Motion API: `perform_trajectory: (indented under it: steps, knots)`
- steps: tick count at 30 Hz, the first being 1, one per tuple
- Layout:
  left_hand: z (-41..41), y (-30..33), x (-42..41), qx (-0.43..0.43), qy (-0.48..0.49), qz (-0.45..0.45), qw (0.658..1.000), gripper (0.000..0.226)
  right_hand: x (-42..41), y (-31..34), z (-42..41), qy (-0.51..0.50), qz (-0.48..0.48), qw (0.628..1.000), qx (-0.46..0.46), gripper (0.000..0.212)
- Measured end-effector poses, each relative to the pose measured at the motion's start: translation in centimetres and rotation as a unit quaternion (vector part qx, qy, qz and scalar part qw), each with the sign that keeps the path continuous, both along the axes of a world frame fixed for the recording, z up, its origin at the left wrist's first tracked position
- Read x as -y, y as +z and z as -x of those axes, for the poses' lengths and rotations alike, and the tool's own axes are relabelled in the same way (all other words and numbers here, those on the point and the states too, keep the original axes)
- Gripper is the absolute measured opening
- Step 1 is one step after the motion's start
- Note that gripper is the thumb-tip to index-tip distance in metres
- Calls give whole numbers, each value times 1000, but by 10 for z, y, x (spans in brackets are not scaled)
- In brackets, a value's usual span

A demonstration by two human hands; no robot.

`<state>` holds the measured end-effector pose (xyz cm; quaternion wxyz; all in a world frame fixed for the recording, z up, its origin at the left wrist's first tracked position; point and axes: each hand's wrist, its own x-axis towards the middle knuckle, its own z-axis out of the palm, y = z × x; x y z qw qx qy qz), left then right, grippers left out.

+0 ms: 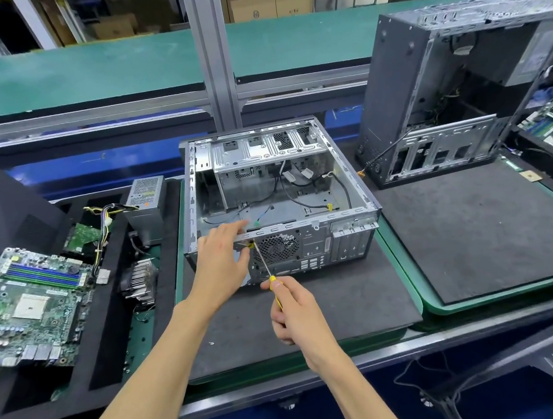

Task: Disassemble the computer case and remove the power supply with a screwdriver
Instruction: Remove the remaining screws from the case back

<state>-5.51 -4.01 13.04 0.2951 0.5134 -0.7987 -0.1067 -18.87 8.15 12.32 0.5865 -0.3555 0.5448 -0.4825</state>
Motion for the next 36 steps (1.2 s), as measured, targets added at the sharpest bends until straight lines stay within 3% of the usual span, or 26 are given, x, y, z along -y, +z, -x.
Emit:
perform_trajectory:
  steps: [3, 10, 12, 14, 16, 20, 24, 26, 27, 29, 32, 34, 36]
  knots:
    - [3, -1, 2, 49, 3, 9, 999, 43, 0, 1, 3, 1, 1, 1000, -5, 26]
    - [6, -1, 3, 32, 10, 2, 999, 42, 2, 1, 1, -9, -6, 1000, 1, 25]
    - [6, -1, 3, 27, 10, 3, 1000, 42, 2, 1, -1, -14, -26, 999, 31, 27]
    - [6, -1, 3, 25, 11, 4, 1000, 42, 3, 3, -2, -24, -64, 990, 126, 28]
    - [6, -1, 3, 27, 11, 4, 1000, 42, 2, 6, -4, -38, -105, 954, 279, 26]
    - [5, 0, 3, 26, 11, 1, 1000, 42, -2, 7, -8, -45, -144, 825, 545, 23]
    - [6, 0, 3, 23, 14, 0, 1000, 42, -4, 7, -21, -62, -146, 733, 661, 24]
    - [6, 0, 2, 19, 15, 3, 1000, 42, -4, 6, -29, -73, -137, 712, 684, 23]
    - [6, 0, 2, 18, 14, 5, 1000, 42, -3, 7, -34, -82, -136, 722, 673, 22]
    - [6, 0, 1, 18, 12, 11, 1000, 43, 1, 9, -41, -108, -134, 804, 570, 24]
    - [7, 0, 1, 16, 14, 12, 1000, 42, 5, 6, -47, -132, -92, 959, 233, 25]
    - [7, 0, 1, 16, 12, 11, 1000, 41, 3, -1, -47, -127, -28, 992, -5, 24]
    - [6, 0, 1, 14, 10, 11, 1000, 41, 1, -2, -47, -116, 13, 985, -129, 24]
